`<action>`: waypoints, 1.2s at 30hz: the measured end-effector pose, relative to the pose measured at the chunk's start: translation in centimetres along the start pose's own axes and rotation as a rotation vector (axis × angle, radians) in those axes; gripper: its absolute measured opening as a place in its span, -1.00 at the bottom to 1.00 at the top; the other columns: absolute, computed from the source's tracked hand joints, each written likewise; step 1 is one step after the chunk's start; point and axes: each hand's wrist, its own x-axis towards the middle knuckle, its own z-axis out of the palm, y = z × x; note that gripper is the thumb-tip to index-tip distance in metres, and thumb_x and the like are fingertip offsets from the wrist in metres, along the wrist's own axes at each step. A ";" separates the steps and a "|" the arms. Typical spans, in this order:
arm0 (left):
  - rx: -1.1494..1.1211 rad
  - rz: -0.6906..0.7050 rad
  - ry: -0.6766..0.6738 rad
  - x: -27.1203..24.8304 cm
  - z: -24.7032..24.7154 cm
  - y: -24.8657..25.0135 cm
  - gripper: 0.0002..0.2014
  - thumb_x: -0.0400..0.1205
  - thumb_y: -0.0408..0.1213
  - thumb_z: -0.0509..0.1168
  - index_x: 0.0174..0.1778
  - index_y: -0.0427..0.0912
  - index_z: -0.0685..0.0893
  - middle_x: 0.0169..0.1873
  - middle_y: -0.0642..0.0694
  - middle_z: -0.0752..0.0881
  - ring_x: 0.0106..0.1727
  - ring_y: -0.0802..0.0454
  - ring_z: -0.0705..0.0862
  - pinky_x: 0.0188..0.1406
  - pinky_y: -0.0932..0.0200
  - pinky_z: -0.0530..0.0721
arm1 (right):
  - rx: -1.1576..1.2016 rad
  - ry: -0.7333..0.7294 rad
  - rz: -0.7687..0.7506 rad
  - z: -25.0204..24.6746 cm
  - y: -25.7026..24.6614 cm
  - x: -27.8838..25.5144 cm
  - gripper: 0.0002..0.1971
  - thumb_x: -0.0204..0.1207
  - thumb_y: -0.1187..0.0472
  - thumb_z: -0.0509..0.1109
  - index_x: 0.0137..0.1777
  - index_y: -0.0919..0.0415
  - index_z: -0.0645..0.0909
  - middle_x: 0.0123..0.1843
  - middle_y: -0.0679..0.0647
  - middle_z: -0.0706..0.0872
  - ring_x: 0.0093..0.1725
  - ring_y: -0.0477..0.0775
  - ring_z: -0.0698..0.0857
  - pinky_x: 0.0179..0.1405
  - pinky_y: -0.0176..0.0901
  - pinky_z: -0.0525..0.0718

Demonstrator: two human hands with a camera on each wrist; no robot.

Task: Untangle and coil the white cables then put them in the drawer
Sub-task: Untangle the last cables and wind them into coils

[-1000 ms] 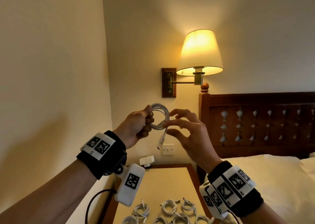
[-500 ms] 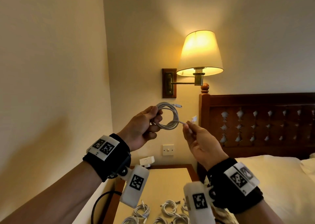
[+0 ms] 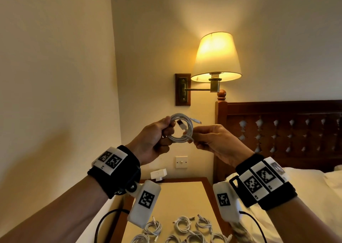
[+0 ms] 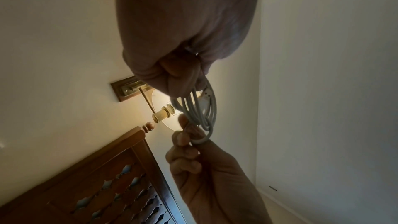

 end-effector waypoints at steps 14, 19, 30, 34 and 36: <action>0.290 0.035 0.176 0.8 1.6 -1.5 -0.72 0.79 -0.03 0.01 -0.09 -0.09 0.49 -0.47 0.04 0.37 -0.58 0.17 0.26 -0.62 0.26 0.23 | 0.250 0.179 -0.246 2.7 1.4 1.4 -0.79 0.68 0.31 0.23 0.26 0.07 0.52 -0.06 0.15 0.75 -0.02 0.12 0.70 0.05 -0.02 0.69; 0.303 0.021 0.165 1.2 1.8 -1.9 -0.73 0.78 -0.02 0.02 -0.09 -0.09 0.49 -0.47 0.04 0.37 -0.56 0.16 0.27 -0.63 0.26 0.25 | -0.029 0.250 -0.383 3.1 2.1 1.5 -0.84 0.62 0.25 0.37 0.11 0.02 0.70 0.05 0.02 0.75 0.06 0.04 0.74 -0.04 -0.16 0.79; 0.292 0.017 0.083 1.3 1.3 -2.4 -0.71 0.77 0.02 0.03 -0.10 -0.07 0.50 -0.44 0.02 0.40 -0.52 0.14 0.29 -0.60 0.25 0.27 | -0.173 0.452 -0.381 2.1 2.5 3.4 -0.83 0.63 0.16 0.36 0.16 0.18 0.62 0.12 0.02 0.69 0.15 0.02 0.67 0.08 -0.06 0.74; 0.279 -0.001 0.078 1.3 0.6 -2.4 -0.68 0.76 0.05 0.04 -0.09 -0.09 0.52 -0.44 0.02 0.40 -0.52 0.15 0.28 -0.59 0.26 0.27 | -0.234 0.224 -0.318 1.2 2.4 2.9 -0.80 0.63 0.22 0.36 0.21 0.20 0.50 0.04 0.09 0.76 0.03 -0.03 0.77 -0.03 -0.18 0.78; 0.282 0.003 0.070 1.3 0.3 -2.2 -0.67 0.75 0.07 0.06 -0.07 -0.10 0.54 -0.44 0.02 0.42 -0.52 0.15 0.29 -0.59 0.27 0.28 | -0.281 0.143 -0.266 0.9 2.3 2.7 -0.66 0.57 0.23 0.43 0.30 0.12 0.46 0.04 0.09 0.79 0.03 -0.02 0.79 0.00 -0.15 0.77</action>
